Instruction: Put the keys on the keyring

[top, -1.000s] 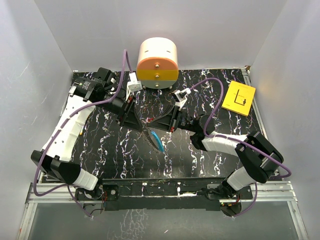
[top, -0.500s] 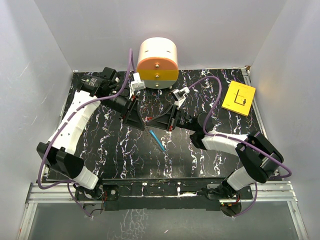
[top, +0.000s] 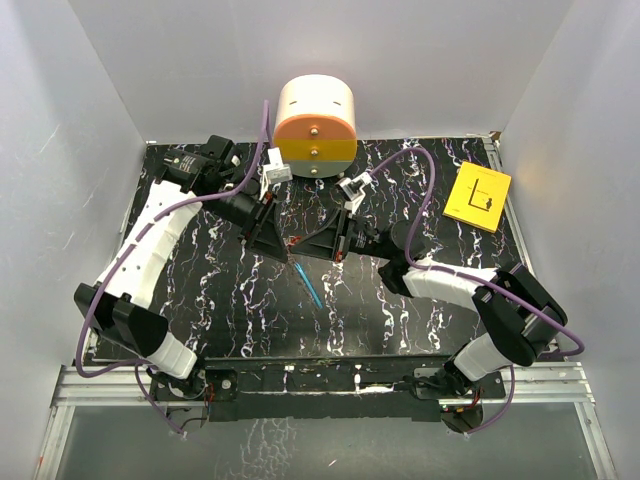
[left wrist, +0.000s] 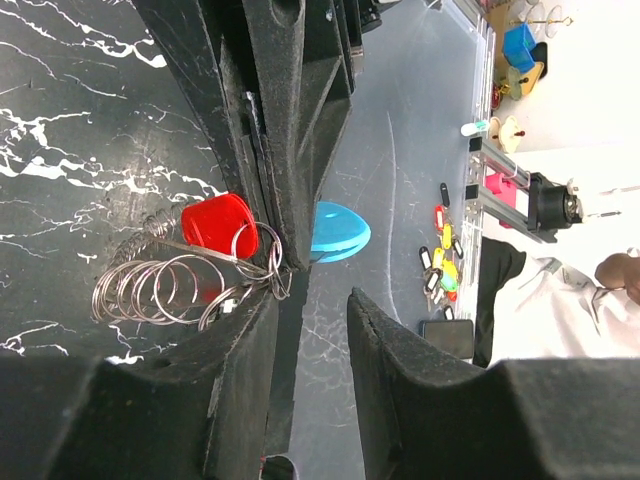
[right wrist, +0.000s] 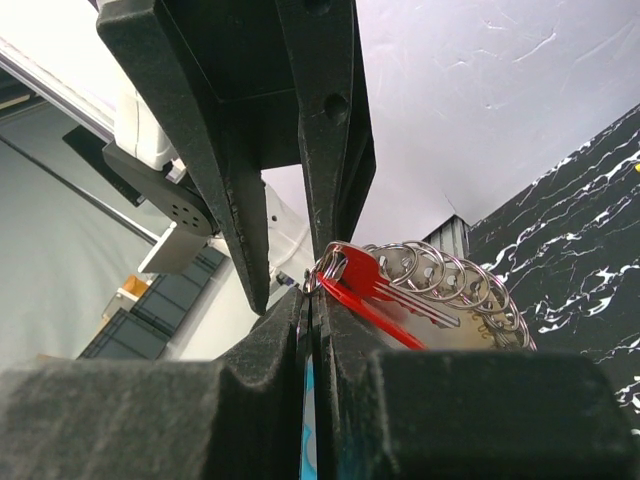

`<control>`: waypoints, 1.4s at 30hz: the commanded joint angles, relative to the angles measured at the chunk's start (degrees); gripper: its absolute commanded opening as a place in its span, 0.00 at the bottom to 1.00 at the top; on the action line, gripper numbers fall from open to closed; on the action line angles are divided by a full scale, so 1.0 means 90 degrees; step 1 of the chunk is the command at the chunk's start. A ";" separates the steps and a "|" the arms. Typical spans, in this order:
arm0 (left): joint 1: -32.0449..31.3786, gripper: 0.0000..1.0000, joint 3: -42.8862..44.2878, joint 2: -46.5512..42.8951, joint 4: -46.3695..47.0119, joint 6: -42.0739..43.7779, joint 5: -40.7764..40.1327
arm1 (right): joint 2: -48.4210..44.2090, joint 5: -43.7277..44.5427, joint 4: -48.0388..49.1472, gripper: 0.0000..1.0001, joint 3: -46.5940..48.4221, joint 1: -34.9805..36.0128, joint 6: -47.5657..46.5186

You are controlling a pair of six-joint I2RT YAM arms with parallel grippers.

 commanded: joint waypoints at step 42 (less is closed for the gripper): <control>-0.0354 0.21 -0.0233 0.0103 -0.0034 0.0508 0.0006 | 0.0000 -0.0744 -0.1604 0.08 0.1197 0.0528 -0.0886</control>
